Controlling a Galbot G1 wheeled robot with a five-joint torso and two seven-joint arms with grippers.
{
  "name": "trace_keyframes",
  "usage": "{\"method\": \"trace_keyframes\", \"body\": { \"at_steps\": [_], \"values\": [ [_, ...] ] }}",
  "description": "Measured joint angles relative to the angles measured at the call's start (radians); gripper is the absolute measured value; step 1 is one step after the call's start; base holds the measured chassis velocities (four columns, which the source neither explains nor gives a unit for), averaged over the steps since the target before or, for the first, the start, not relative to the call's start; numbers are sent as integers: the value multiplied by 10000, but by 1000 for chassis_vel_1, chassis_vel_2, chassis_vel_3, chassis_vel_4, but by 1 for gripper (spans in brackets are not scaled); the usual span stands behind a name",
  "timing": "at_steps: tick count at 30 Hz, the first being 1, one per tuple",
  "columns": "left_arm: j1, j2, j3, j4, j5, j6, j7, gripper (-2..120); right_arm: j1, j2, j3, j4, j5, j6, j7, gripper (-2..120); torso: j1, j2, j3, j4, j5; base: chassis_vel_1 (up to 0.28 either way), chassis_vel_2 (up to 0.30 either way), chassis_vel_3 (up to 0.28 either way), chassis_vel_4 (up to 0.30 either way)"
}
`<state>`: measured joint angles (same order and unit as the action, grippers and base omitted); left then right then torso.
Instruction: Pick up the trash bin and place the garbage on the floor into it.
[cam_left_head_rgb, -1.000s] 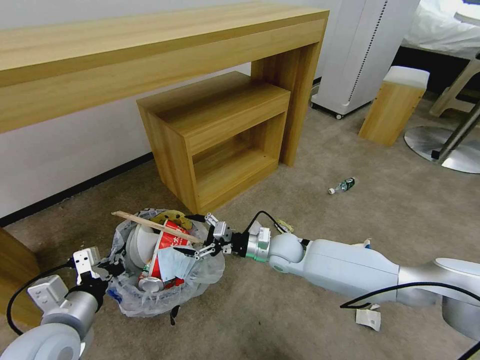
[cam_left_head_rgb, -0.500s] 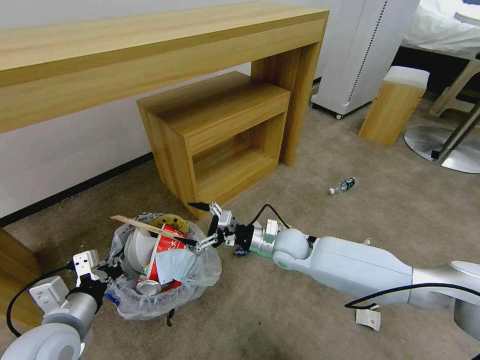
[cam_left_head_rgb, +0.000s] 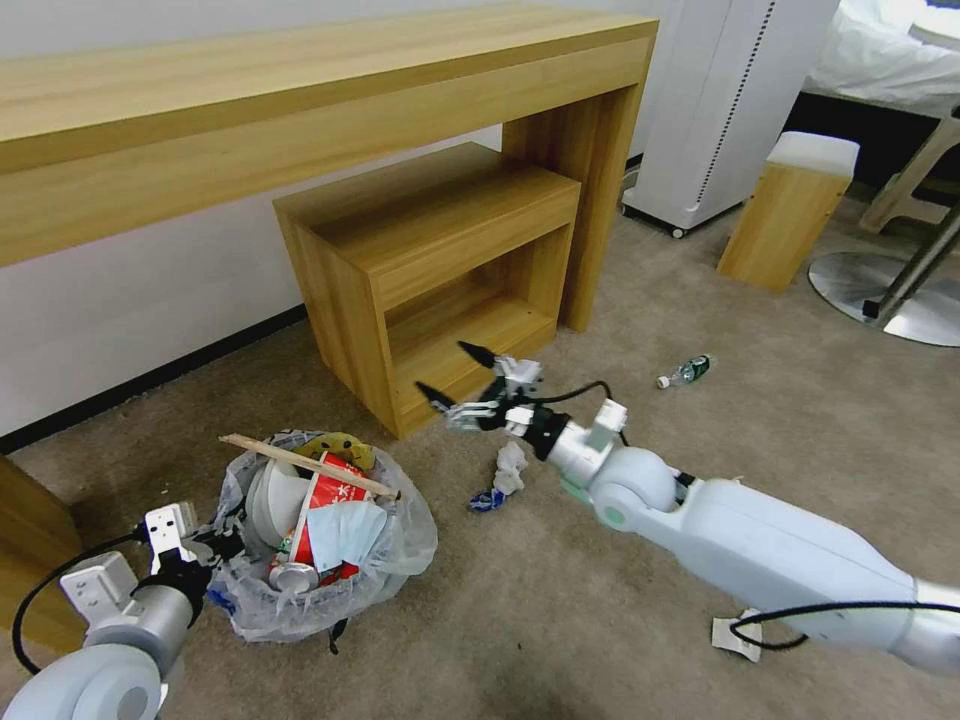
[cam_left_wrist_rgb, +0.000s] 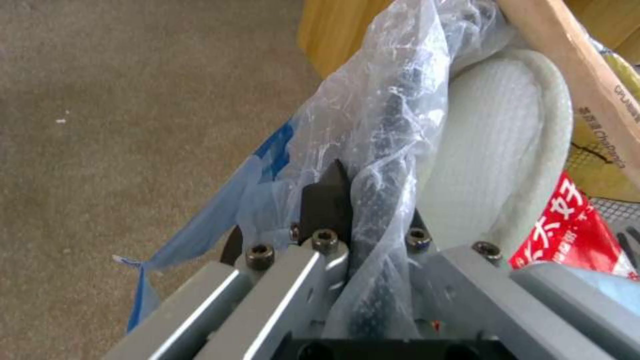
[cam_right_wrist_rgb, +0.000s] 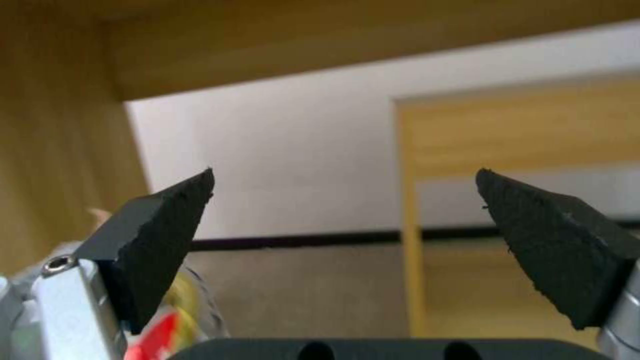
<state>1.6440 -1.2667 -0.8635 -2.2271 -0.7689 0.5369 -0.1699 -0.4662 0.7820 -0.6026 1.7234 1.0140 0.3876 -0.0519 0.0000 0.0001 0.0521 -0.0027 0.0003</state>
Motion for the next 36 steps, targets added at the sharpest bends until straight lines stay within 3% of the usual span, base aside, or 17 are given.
{"method": "trace_keyframes", "body": {
  "at_steps": [7, 14, 18, 28, 36],
  "values": [
    [88, -92, -97, 12, 1, -50, 29, 1, -1061, -249, 520, -1, 117, -105, 1291, 100, 0, 0, 0, 2, -2, 0, 0, 0, 0],
    [57, -147, -175, 21, 0, -106, 47, 1, -2531, -328, 1468, 139, 335, -1236, 4044, 100, 0, 0, -1, -6, 1, 0, 0, 0, 0],
    [101, -173, -156, 36, 18, -136, 66, 1, -2663, 3, 1830, 6, 1165, -1920, 4787, 100, 0, 0, 0, 3, -4, 0, 0, 0, 0],
    [202, -197, -197, -78, 23, -169, 81, 1, -2278, 1324, 1872, -1884, 2390, -2622, 5287, 100, 0, 0, 1, 3, -1, 0, 0, 0, 0],
    [145, -173, -226, 92, 49, -171, 86, 1, -2377, 1321, 1862, -1978, 2054, -2546, 4988, 100, 0, 0, 1, -1, -5, 0, 0, 0, 0]
  ]
}}
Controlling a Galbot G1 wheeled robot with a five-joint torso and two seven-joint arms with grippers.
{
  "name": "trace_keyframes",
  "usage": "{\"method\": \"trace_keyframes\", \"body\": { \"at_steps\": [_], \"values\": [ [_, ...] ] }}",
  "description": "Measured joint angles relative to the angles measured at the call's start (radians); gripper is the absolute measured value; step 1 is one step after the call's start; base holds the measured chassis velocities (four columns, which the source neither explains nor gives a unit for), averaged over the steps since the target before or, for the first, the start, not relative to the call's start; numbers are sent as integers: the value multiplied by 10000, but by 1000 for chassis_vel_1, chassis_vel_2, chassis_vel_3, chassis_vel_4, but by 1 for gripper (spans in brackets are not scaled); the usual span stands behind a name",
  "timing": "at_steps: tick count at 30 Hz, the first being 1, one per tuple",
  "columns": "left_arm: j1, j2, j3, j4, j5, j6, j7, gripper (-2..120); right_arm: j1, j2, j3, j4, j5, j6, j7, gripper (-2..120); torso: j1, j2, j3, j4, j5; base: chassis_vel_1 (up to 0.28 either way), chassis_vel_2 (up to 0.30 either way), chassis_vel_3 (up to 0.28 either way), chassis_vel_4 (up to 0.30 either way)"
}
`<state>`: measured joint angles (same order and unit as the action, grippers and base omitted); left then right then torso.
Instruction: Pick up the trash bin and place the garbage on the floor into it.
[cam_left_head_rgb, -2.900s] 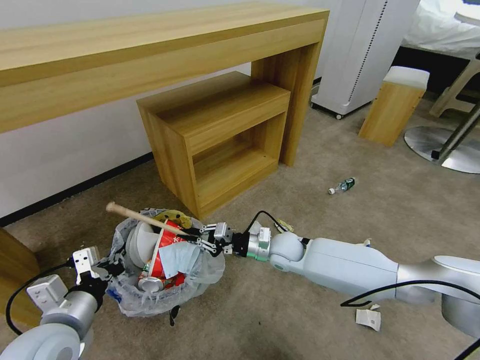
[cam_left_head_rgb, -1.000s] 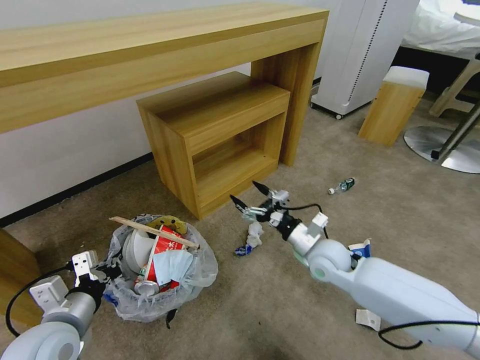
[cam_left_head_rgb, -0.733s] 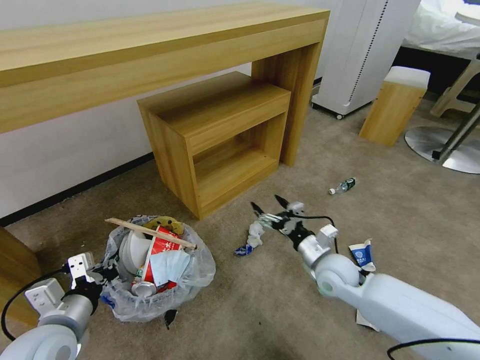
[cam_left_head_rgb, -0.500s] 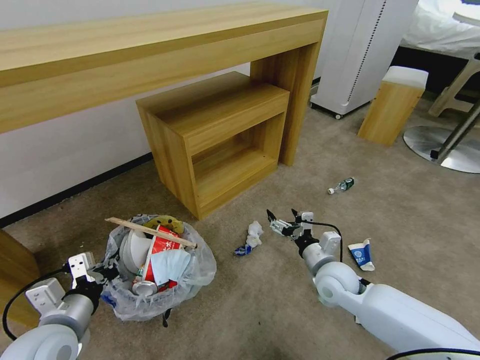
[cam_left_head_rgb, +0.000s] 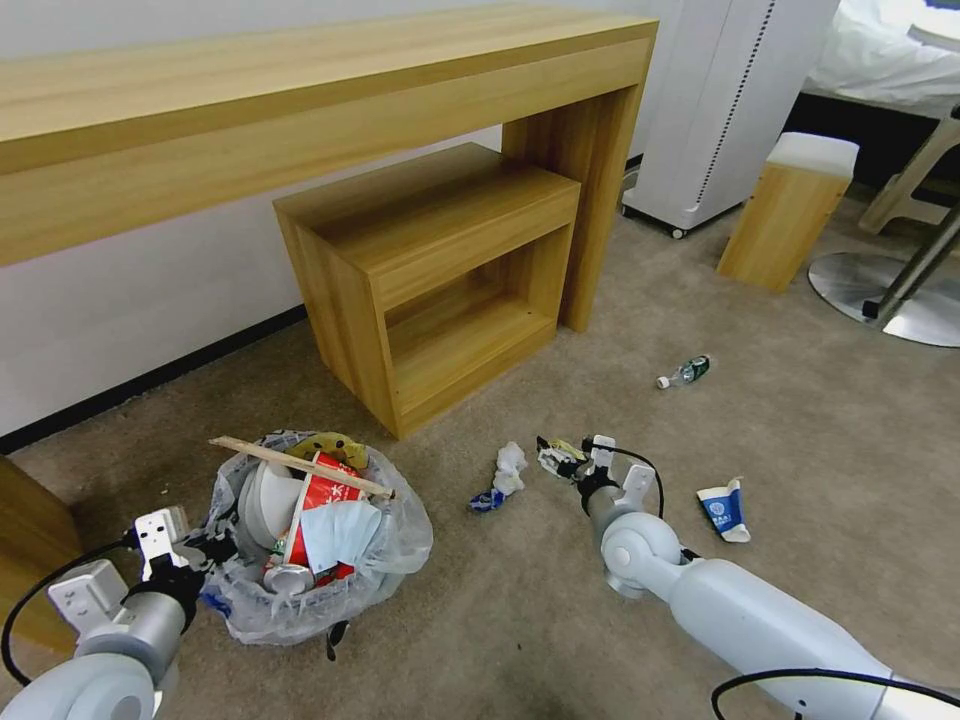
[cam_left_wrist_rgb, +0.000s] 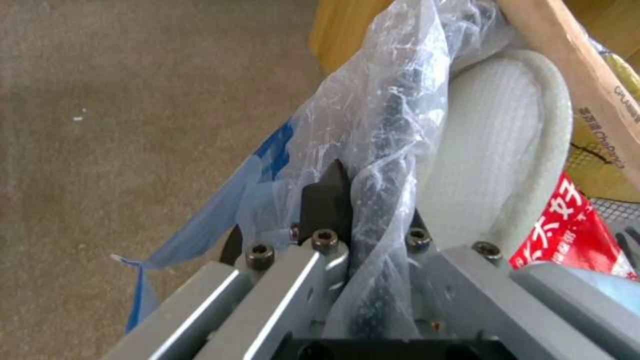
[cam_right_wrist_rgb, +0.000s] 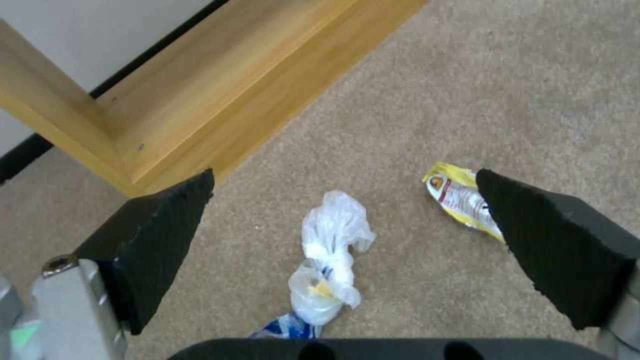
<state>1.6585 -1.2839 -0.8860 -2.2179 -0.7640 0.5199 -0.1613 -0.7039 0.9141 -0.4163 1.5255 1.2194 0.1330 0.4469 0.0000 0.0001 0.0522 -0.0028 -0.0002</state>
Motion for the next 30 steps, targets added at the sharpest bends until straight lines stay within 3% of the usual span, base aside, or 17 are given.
{"method": "trace_keyframes", "body": {
  "at_steps": [12, 25, 30],
  "values": [
    [31, 82, -63, 248, 82, 0, 0, 1, 68, 246, -75, -232, -129, -35, -18, 100, 0, 0, -1, 1, 2, 0, 0, 0, 0],
    [60, 248, -10, 119, -25, -14, 5, 1, 105, 1691, -106, -1580, 126, -378, 696, 100, 0, 0, -1, 0, 1, 0, 0, 0, 0],
    [70, 242, 39, 102, -30, -26, 44, 1, 334, 2524, -76, -2628, 126, -398, 617, 100, 0, 0, 0, 1, 0, 0, 0, 0, 0]
  ]
}}
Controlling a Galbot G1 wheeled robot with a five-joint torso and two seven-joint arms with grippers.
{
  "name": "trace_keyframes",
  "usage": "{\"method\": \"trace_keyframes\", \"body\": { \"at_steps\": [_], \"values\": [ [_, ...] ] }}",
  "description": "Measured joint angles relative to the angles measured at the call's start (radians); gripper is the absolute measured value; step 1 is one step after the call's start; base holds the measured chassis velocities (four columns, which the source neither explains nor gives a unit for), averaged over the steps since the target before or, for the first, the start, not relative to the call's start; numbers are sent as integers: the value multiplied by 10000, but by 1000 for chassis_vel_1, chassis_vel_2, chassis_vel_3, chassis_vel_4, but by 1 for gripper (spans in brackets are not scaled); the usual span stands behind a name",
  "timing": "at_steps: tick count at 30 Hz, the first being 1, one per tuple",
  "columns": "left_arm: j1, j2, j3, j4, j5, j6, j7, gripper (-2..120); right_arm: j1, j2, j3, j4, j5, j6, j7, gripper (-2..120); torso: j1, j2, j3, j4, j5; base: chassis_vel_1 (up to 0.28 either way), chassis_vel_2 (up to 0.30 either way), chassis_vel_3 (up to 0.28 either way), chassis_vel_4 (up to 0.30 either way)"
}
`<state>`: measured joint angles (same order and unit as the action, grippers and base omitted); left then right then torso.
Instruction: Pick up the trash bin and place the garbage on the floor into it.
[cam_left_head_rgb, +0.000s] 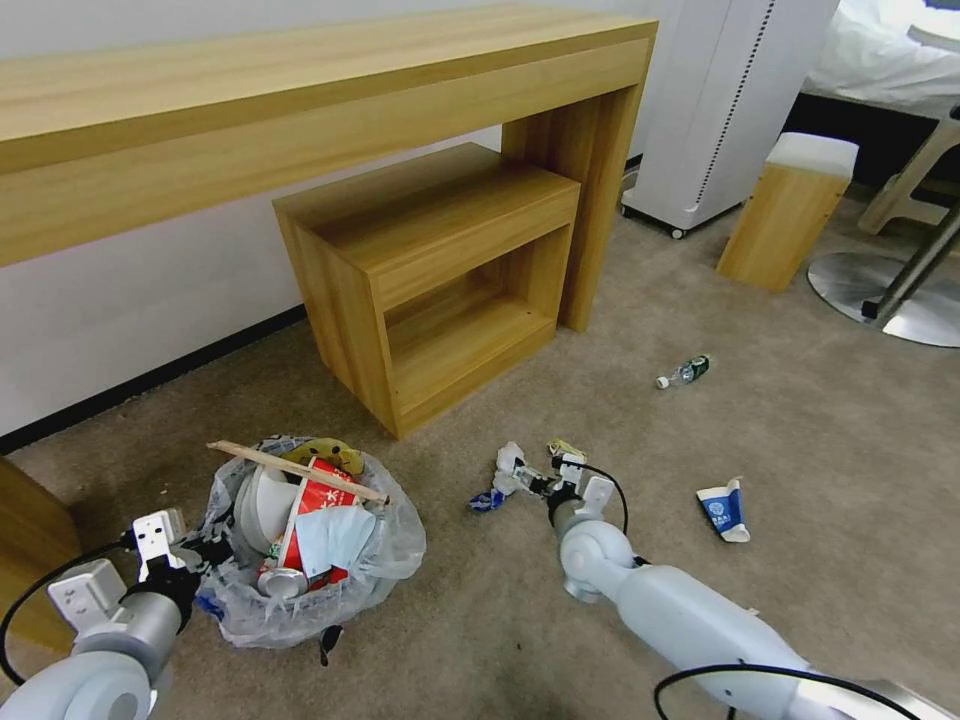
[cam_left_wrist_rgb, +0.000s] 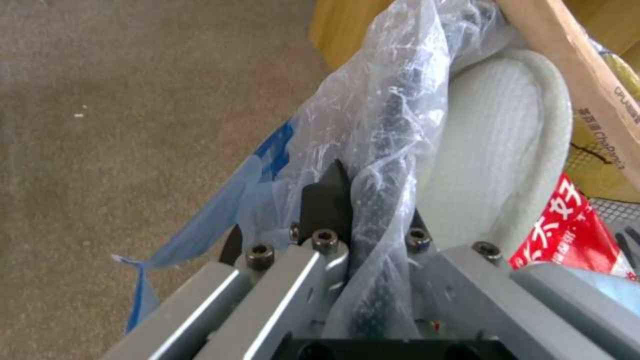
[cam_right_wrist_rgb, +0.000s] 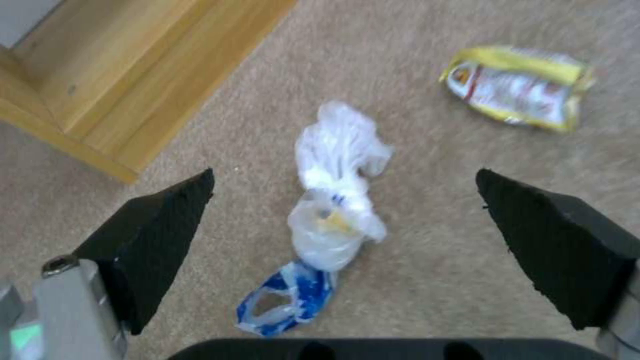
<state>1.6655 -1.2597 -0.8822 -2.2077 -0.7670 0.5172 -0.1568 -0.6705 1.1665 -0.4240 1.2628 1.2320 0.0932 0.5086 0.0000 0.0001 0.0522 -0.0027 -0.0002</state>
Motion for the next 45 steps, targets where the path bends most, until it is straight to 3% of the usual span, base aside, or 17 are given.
{"method": "trace_keyframes", "body": {
  "at_steps": [9, 18, 31, 38, 45],
  "values": [
    [8, 35, 65, -87, -11, -6, 13, 1, 322, 1279, -26, -2376, -244, -10, -541, 100, 0, 0, 0, 0, 2, 0, 0, 0, 0],
    [-17, 141, 166, -83, -52, -8, 75, 1, 428, 1582, 142, -3235, -487, 54, -872, 100, 0, 0, 0, -1, 0, 0, 0, 0, 0],
    [-8, 101, 259, -145, -88, -70, 162, 1, 1253, 2225, -233, -4706, -632, -176, -1481, 89, 0, -1, 0, 1, 1, 0, 0, 0, 0],
    [63, 51, 269, -305, -104, -110, 234, 1, 1441, 2564, -362, -5369, -778, -246, -1783, 71, 0, -1, 0, 1, 2, 0, 0, 0, 0],
    [66, 24, 298, -409, -128, -121, 253, 1, 1471, 2654, -449, -5792, -997, -269, -2087, 43, 0, 0, -1, 0, 1, 0, 0, 0, 0]
  ]
}}
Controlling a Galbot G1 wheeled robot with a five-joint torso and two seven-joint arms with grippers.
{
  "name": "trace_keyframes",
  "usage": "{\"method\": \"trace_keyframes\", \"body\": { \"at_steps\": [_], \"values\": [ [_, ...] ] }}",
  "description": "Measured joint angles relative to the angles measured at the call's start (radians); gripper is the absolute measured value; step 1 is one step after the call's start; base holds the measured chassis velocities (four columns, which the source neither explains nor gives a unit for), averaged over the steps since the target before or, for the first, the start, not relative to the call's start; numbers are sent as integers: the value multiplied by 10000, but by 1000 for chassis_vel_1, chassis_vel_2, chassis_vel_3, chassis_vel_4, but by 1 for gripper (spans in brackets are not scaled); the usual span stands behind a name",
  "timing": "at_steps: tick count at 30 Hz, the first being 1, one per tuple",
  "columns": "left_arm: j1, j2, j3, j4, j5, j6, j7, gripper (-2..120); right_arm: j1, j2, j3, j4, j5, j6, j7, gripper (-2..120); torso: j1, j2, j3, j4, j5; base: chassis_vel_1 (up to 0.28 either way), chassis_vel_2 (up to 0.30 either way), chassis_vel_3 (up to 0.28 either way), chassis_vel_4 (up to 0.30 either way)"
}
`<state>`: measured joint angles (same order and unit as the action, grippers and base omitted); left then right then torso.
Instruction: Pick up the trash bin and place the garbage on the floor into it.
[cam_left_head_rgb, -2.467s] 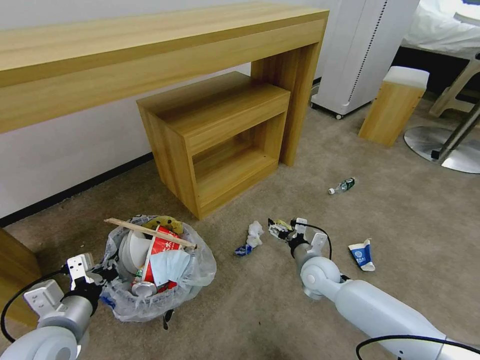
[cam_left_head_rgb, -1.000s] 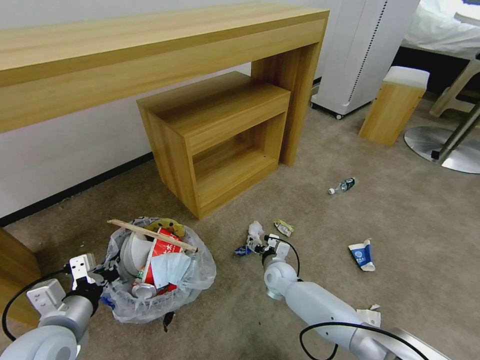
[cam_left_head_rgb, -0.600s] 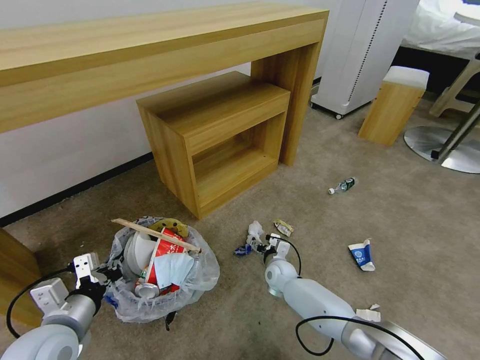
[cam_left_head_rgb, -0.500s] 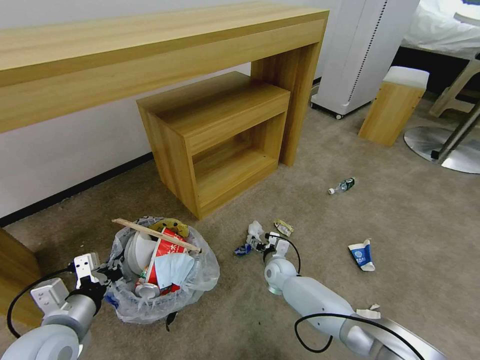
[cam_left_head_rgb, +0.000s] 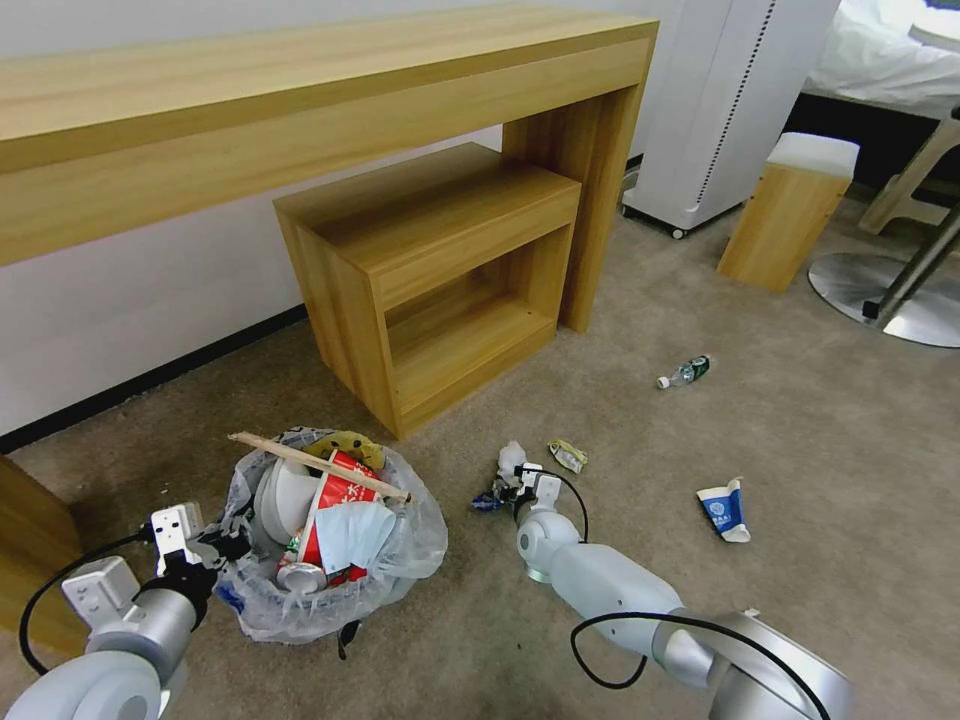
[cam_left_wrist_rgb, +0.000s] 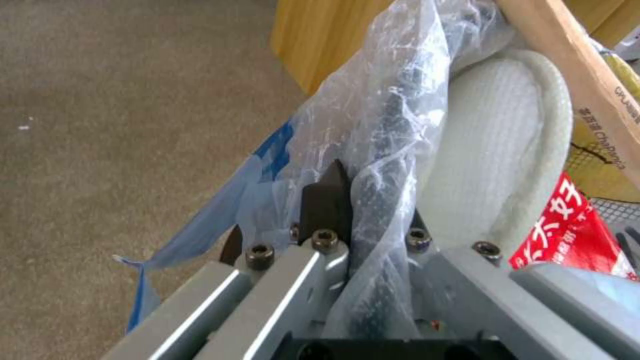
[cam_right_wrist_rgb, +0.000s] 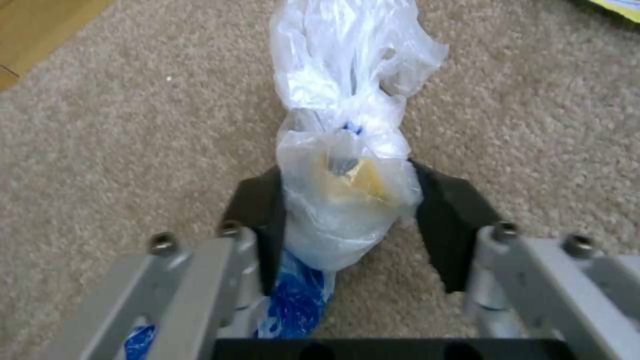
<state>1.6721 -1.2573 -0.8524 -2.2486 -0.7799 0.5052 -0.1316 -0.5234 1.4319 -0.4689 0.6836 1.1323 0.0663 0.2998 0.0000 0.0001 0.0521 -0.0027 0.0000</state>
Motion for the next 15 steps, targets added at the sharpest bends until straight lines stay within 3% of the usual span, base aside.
{"method": "trace_keyframes", "body": {
  "at_steps": [2, 4, 8, 10, 15],
  "values": [
    [-1, 0, 1, 0, 0, 0, 0, 1, -1, -1, -1, -2, -4, -2, -2, 41, 0, 0, 0, 0, 0, 0, 0, 0, 0],
    [-31, 19, 6, -16, -31, -1, -8, 1, -69, -47, -40, -39, -145, -29, -31, 28, 0, 0, 0, 0, 0, 0, 0, 0, 0],
    [-42, 44, 5, 24, -38, 0, -12, 1, -178, -204, -68, 253, -111, -46, -4, 17, 0, 0, 0, 0, 1, 0, 0, 0, 0],
    [-82, 64, -1, 198, -38, -1, -15, 1, -312, -577, -130, 1097, 177, -58, 94, 4, 0, 0, 1, -1, 0, 0, 0, 0, 0],
    [-188, 94, -3, 485, -18, -16, -22, 1, -406, -1324, -169, 2950, 763, 78, 140, 0, 0, 0, 0, 2, 3, 0, 0, 0, 0]
  ]
}}
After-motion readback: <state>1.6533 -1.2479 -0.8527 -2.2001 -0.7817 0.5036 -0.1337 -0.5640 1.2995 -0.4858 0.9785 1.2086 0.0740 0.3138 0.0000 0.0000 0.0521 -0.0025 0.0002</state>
